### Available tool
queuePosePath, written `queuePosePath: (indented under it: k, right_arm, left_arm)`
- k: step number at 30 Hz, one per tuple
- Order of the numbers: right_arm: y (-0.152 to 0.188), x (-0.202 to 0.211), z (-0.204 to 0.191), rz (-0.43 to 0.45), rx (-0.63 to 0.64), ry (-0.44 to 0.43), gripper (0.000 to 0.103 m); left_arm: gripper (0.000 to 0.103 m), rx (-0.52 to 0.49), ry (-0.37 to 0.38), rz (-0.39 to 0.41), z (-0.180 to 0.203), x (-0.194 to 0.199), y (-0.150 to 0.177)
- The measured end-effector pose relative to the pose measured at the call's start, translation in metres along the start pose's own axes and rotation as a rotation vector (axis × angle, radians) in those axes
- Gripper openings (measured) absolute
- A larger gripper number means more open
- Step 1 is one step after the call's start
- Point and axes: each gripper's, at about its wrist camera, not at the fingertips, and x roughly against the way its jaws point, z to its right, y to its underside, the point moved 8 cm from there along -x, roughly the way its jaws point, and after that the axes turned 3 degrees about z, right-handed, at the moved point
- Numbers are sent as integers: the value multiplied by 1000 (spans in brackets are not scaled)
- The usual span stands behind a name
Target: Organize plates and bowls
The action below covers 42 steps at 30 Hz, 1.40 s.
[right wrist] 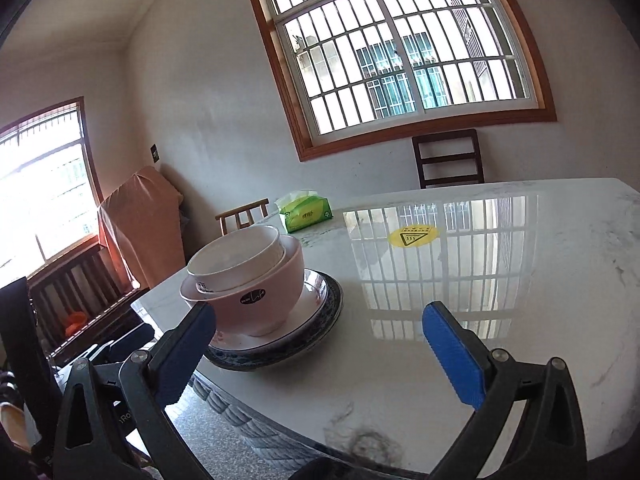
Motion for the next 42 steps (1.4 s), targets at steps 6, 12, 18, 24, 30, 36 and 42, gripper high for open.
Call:
queuePosePath:
  k: [6, 12, 18, 24, 30, 36, 42]
  right_arm:
    - [12, 19, -7, 23, 61, 59, 103]
    - [12, 35, -11, 40, 55, 88, 103]
    - [13, 46, -11, 44, 62, 101, 103]
    - [17, 51, -12, 45, 73, 97, 103]
    - [21, 52, -12, 43, 75, 93, 103]
    - [22, 57, -15, 51, 84, 91, 103]
    - [22, 59, -17, 47, 90, 85, 103]
  left_arm:
    - [64, -54, -2, 37, 10, 15, 11]
    - [67, -62, 4, 46, 15, 24, 21]
    - [69, -48, -25, 67, 8, 33, 19]
    - [78, -73, -98, 161, 4, 53, 11]
    - [82, -71, -79, 168, 6, 62, 10]
    - [82, -26, -8, 126, 6, 63, 10]
    - [82, -45, -3, 127, 10, 67, 11]
